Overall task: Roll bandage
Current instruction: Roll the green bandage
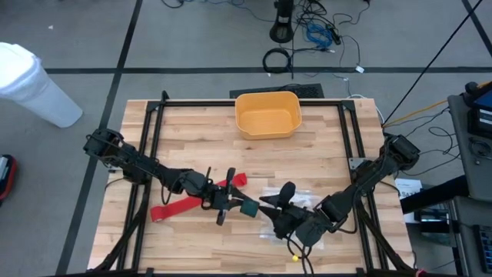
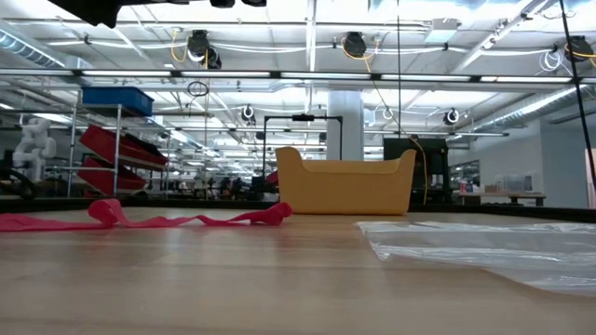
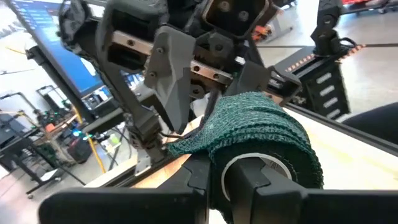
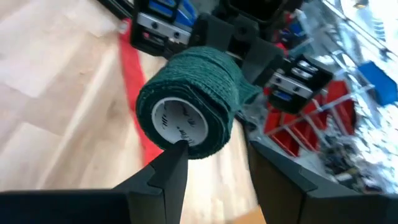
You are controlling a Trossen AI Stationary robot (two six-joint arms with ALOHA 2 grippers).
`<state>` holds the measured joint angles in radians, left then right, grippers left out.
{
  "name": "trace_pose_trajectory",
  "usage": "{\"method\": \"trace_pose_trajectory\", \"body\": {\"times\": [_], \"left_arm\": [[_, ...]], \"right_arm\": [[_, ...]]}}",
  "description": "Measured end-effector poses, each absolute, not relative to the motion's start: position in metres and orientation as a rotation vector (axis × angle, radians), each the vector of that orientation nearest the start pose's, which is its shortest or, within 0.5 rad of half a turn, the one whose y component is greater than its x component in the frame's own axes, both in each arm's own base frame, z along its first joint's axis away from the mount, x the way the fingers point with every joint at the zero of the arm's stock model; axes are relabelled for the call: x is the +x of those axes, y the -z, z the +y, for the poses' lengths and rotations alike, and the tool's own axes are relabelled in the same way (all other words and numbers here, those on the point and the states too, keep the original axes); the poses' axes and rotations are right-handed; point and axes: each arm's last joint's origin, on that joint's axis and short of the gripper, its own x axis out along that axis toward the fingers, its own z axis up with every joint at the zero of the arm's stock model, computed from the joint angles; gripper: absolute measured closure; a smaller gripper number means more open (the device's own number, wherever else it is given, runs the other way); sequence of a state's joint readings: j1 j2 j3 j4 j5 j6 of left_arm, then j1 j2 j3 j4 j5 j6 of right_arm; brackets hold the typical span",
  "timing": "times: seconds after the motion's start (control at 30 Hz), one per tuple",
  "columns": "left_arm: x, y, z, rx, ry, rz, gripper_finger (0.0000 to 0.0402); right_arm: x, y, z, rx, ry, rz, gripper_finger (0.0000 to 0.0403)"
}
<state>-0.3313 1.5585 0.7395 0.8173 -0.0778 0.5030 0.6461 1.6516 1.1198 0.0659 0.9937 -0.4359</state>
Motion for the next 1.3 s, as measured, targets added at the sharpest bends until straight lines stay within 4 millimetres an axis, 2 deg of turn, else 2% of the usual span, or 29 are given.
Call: {"method": "trace_pose_trajectory", "body": {"times": [0.5, 0.7, 0.8, 0.93, 1.03, 1.13, 1.3], "left_arm": [[0.310, -0.229, -0.097, 0.501, 0.189, -0.045, 0.0369], [0.310, -0.231, -0.097, 0.470, 0.194, -0.061, 0.0369], [0.310, -0.232, -0.097, 0.440, 0.189, -0.066, 0.0369], [0.310, -0.232, -0.097, 0.401, 0.185, -0.063, 0.0367], [0.310, -0.232, -0.096, 0.371, 0.149, -0.049, 0.0349], [0.310, -0.229, -0.095, 0.381, 0.103, -0.013, 0.0316], [0.309, -0.227, -0.092, 0.526, -0.003, 0.062, 0.0256]], "right_arm": [[0.300, -0.262, 0.199, -0.761, 0.247, 0.353, 0.0250], [0.309, -0.262, 0.186, -0.713, 0.276, 0.362, 0.0253], [0.312, -0.263, 0.181, -0.672, 0.293, 0.356, 0.0274], [0.313, -0.263, 0.181, -0.665, 0.282, 0.352, 0.0337], [0.311, -0.263, 0.183, -0.670, 0.291, 0.352, 0.0385], [0.311, -0.262, 0.183, -0.664, 0.287, 0.357, 0.0388], [0.310, -0.257, 0.181, -0.668, 0.291, 0.392, 0.0396]]}}
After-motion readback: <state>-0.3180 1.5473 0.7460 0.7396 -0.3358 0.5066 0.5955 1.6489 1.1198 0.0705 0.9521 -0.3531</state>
